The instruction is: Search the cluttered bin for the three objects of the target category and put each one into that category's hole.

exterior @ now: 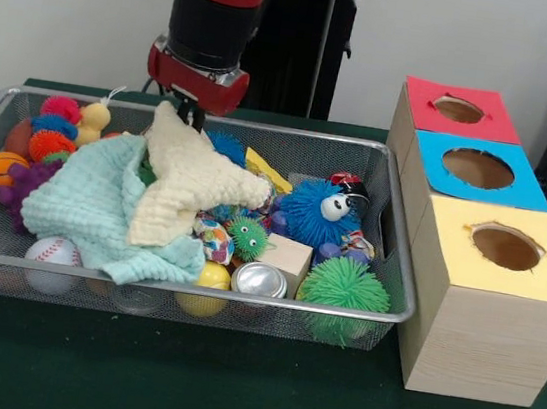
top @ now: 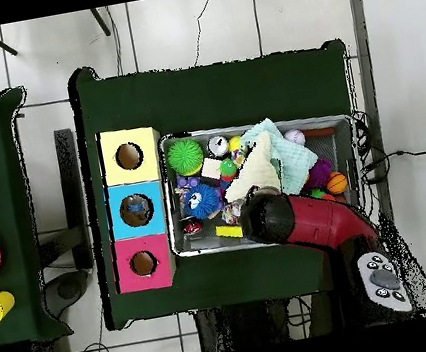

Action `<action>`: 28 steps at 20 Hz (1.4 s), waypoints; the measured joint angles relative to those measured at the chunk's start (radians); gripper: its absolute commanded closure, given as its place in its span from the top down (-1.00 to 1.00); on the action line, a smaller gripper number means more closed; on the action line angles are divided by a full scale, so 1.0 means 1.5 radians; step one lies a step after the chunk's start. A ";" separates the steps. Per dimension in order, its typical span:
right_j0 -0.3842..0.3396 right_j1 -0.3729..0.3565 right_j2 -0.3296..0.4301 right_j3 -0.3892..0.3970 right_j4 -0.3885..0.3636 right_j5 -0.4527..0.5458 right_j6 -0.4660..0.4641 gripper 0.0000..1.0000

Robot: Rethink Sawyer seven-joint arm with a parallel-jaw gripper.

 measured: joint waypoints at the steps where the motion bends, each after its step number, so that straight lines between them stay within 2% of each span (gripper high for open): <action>1: 0.001 -0.001 0.000 0.000 -0.001 -0.001 0.000 -1.00; 12: 0.071 -0.006 -0.004 0.000 -0.002 -0.027 0.000 -1.00; 18: 0.084 -0.019 -0.004 0.003 -0.002 -0.027 0.000 -1.00; 25: 0.098 -0.075 -0.012 0.016 0.003 0.003 0.000 -1.00; 28: 0.117 -0.107 -0.020 0.018 0.011 0.039 0.000 -1.00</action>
